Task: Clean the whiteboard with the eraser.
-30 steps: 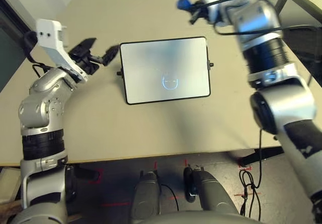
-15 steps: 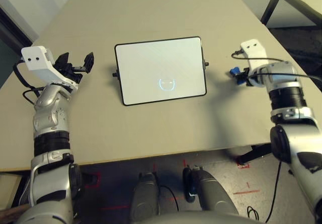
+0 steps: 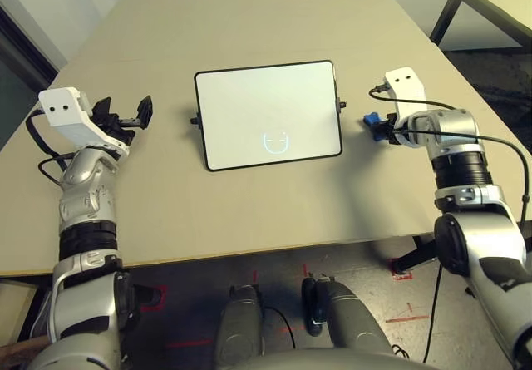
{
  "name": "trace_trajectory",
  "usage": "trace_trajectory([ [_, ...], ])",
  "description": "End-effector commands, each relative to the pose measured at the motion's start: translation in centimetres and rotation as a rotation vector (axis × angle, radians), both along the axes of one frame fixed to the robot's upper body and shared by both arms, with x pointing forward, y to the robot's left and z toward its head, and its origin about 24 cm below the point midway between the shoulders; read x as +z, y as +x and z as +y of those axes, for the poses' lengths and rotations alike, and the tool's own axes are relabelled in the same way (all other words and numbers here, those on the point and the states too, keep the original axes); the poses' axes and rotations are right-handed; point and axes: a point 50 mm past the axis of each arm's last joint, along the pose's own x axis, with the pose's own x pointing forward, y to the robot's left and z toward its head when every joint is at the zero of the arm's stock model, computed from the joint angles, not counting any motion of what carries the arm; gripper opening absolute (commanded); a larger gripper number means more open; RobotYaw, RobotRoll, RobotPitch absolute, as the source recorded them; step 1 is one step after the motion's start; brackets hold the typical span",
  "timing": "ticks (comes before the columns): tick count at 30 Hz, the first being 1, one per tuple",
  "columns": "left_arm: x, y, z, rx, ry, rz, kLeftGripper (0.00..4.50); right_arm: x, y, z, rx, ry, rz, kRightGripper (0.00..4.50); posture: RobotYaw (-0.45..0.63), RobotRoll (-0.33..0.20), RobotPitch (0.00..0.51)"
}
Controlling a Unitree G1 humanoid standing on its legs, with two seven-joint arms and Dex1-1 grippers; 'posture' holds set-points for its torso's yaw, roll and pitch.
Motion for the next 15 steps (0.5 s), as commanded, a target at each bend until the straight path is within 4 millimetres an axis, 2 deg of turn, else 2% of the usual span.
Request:
trace_trajectory([
  [1, 0.0, 0.2, 0.1, 0.024, -0.003, 0.001, 4.5, 0.1, -0.2, -2.0, -0.003, 0.051, -0.073, 3.89, 0.01, 0.0, 0.166],
  [3, 0.4, 0.3, 0.3, 0.046, 0.009, -0.027, 4.5, 1.1, 0.1, -3.0, -0.015, 0.087, -0.209, 4.46, 0.01, 0.0, 0.163],
  [7, 1.3, 0.2, 0.9, 0.103, 0.045, -0.089, 4.5, 2.4, 0.3, -6.6, -0.14, 0.059, -0.514, 4.46, 0.0, 0.0, 0.151],
  [10, 1.5, 0.2, 1.2, 0.14, 0.068, -0.117, 4.5, 2.0, -0.2, -9.0, -0.273, 0.044, -0.65, 4.46, 0.0, 0.0, 0.129],
  [13, 1.7, 0.0, 1.9, 0.193, 0.046, -0.148, 4.5, 0.2, -1.3, -11.2, -0.396, 0.043, -0.682, 4.46, 0.0, 0.0, 0.108],
  [15, 1.2, 0.1, 1.9, 0.197, 0.036, -0.136, 4.5, -0.9, -1.8, -11.9, -0.432, 0.029, -0.673, 4.46, 0.0, 0.0, 0.099],
])
